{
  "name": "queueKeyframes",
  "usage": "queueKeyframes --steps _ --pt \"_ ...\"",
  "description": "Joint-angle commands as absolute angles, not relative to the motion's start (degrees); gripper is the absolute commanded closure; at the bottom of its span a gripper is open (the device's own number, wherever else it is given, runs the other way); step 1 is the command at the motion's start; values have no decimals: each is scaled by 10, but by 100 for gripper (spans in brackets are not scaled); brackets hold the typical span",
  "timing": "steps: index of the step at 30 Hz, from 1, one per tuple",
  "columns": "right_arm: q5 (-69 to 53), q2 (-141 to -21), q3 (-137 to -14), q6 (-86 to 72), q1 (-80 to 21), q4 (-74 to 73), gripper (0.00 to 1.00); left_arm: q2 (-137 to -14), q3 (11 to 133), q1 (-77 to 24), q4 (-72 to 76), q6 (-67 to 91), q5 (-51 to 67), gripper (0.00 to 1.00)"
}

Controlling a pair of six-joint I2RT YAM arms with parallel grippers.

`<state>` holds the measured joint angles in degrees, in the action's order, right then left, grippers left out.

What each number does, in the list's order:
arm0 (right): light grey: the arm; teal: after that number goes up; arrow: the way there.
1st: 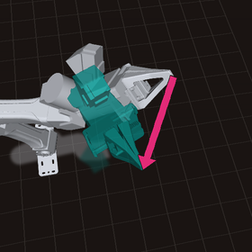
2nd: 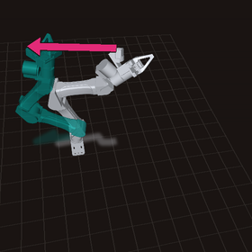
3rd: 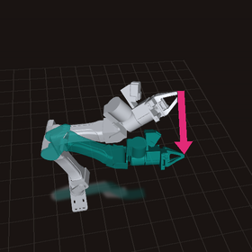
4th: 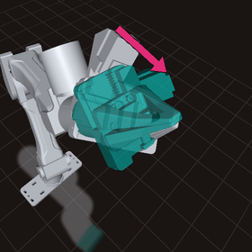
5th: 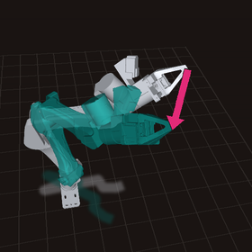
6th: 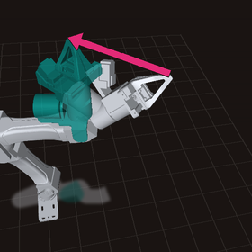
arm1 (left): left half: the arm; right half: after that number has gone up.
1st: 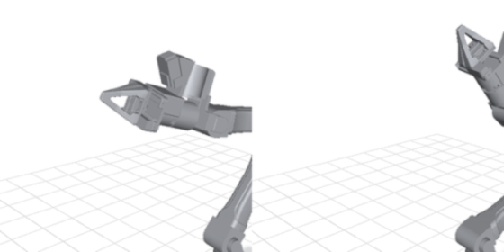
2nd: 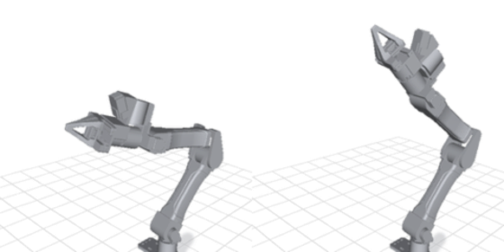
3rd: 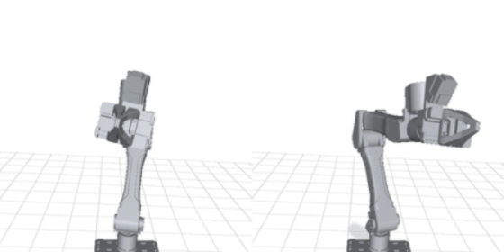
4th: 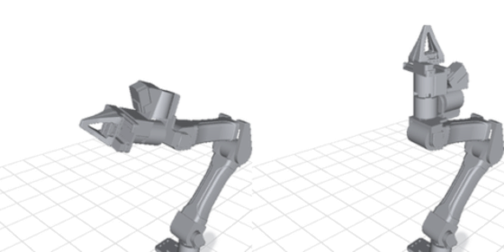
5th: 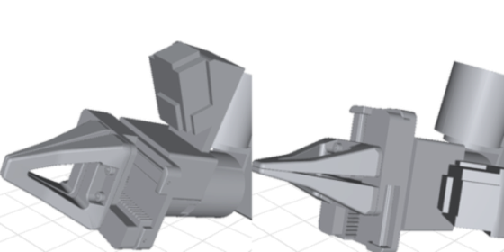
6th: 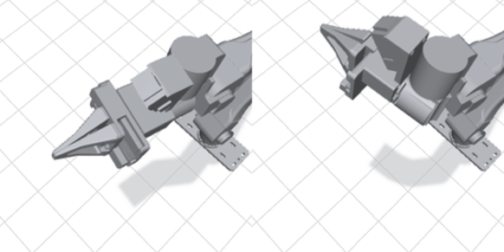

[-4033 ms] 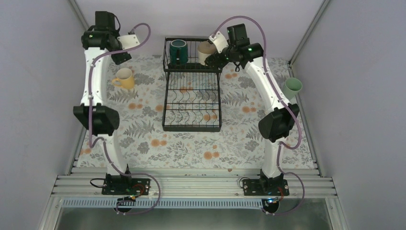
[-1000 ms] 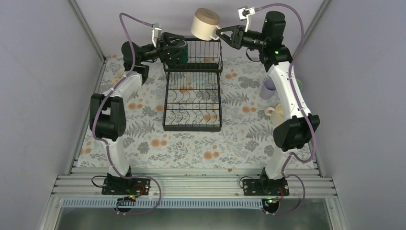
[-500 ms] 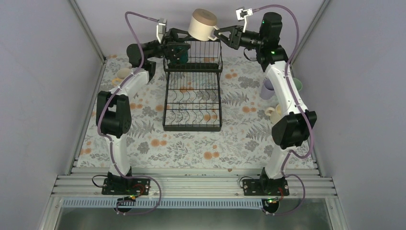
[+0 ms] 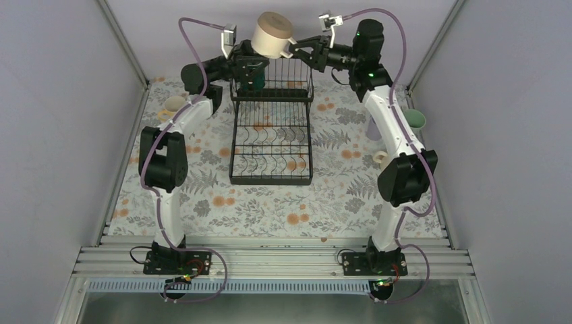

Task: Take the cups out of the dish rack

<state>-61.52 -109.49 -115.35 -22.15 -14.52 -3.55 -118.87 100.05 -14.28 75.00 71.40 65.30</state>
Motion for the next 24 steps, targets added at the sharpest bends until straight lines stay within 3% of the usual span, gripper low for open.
queueKeyframes --steps 1,6,8,12,18,22,24 --pt "-666 -1104 -1143 -238 -172 67 97 -1196 1031 -145 814 718 630 16" --pt "-665 -1112 -1145 -237 -178 70 97 -1195 1033 -143 799 717 633 59" --pt "-665 -1113 -1143 -234 -177 69 97 -1195 1034 -142 794 717 636 70" --pt "-664 -1112 -1134 -232 -177 71 97 -1193 1034 -141 789 717 637 75" --pt "-666 -1114 -1128 -247 -177 91 97 -1184 1033 -140 781 710 641 97" --pt "-670 -1121 -1128 -254 -177 94 96 -1177 1031 -140 778 709 645 98" --pt "-671 -1124 -1130 -259 -177 94 89 -1174 1030 -140 776 708 647 98"
